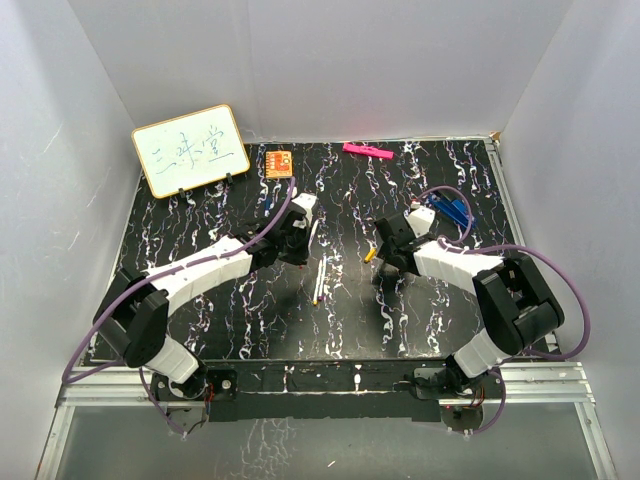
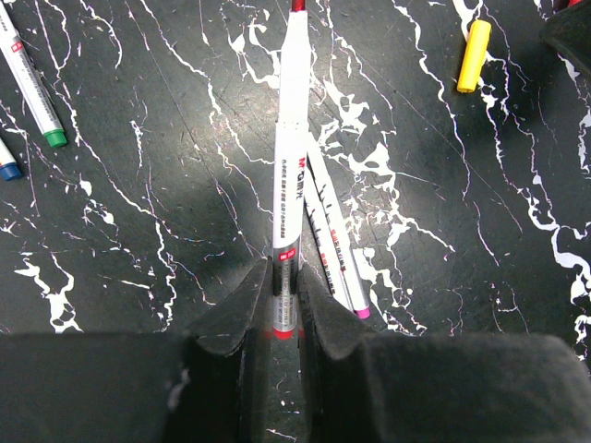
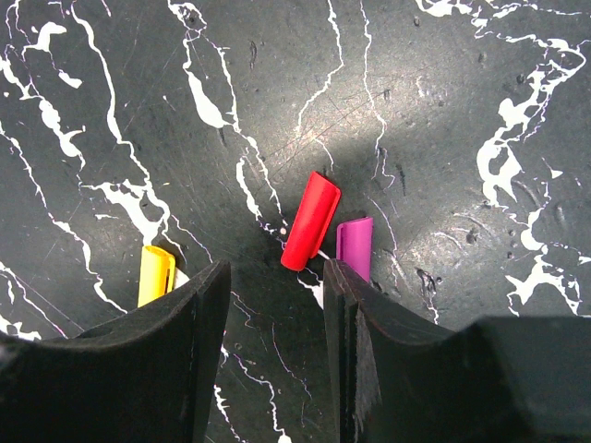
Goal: Insert the pens into the pen caps
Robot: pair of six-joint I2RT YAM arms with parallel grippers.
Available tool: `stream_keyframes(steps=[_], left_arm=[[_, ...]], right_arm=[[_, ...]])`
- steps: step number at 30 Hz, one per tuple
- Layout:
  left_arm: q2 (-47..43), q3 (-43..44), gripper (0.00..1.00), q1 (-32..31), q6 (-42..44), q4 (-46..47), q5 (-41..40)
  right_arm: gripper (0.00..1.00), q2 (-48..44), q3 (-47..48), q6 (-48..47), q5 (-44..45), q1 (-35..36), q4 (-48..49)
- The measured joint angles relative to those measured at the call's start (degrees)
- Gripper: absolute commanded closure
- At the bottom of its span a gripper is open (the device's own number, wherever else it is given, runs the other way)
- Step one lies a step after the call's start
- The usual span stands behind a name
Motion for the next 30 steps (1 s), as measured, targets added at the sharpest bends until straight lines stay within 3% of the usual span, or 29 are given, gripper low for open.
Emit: stream_keyframes(steps=[30], left_arm=[[1.75, 0.0, 1.0, 0.0, -0.02, -0.04, 0.24]], right_arm=[[0.6, 2.54, 0.0, 1.03, 2.6, -3.13, 1.31]])
